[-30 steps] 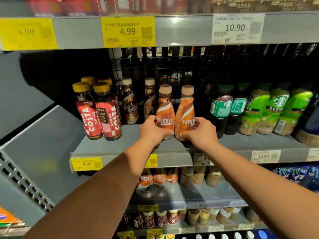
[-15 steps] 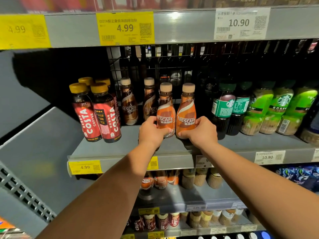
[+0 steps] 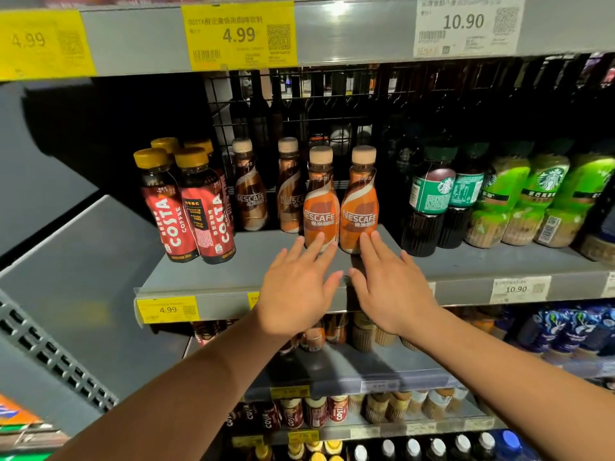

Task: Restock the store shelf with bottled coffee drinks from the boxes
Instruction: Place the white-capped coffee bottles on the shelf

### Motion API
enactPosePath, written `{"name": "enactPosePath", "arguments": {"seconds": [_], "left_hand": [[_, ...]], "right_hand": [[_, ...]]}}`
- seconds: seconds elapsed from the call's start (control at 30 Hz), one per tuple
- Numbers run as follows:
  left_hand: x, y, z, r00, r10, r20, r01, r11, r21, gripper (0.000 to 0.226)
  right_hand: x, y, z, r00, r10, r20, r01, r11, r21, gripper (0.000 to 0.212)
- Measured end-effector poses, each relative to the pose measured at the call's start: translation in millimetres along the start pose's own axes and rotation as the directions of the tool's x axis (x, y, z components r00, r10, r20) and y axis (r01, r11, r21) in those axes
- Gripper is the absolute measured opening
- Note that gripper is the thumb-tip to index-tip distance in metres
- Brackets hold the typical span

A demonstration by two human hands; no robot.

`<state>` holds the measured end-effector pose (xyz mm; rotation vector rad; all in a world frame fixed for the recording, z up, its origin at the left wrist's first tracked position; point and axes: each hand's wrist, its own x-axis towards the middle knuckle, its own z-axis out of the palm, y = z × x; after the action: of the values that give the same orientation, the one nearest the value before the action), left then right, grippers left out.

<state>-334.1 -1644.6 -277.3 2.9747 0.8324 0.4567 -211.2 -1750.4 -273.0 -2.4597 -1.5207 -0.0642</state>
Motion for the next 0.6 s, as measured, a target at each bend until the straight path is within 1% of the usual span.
{"name": "enactPosePath", "arguments": {"seconds": [0.17,0.33,0.4,0.47,0.53,0.6], "left_hand": [[8.7,1.1,3.7,0.993,-0.022,0.116,0.023,1.000,-0.010,0.061],[23.8,-1.3,-3.5,0.975,-0.050,0.216,0.060,0.997,-0.043,0.059],[27.7,-0.8,-4.5,0.974,-0.056,0.218,0.070,0.996,-0.059,0.058],[30.5,-0.5,-4.5,0.982,-0.066,0.178,0.083,0.993,-0.086,0.057],[33.6,-1.8,-4.9,0.986,-0.113,0.119,0.127,0.985,-0.114,0.056],[38.8,-5.1,-6.1,0.975,-0.174,0.135,0.192,0.973,-0.131,0.056]], "right_hand": [[5.2,1.0,-0.6,0.999,-0.007,0.038,0.008,1.000,-0.019,0.062],[16.3,2.2,-4.5,0.997,0.034,0.075,-0.033,0.999,-0.019,0.060],[21.3,1.0,-6.5,0.995,0.046,0.084,-0.045,0.999,-0.010,0.060],[25.7,-0.6,-7.4,0.995,0.050,0.085,-0.050,0.999,0.004,0.060],[28.9,-1.7,-7.4,0.995,0.056,0.083,-0.058,0.998,0.023,0.059],[32.0,-2.4,-7.0,0.994,0.064,0.086,-0.067,0.997,0.041,0.059]]}}
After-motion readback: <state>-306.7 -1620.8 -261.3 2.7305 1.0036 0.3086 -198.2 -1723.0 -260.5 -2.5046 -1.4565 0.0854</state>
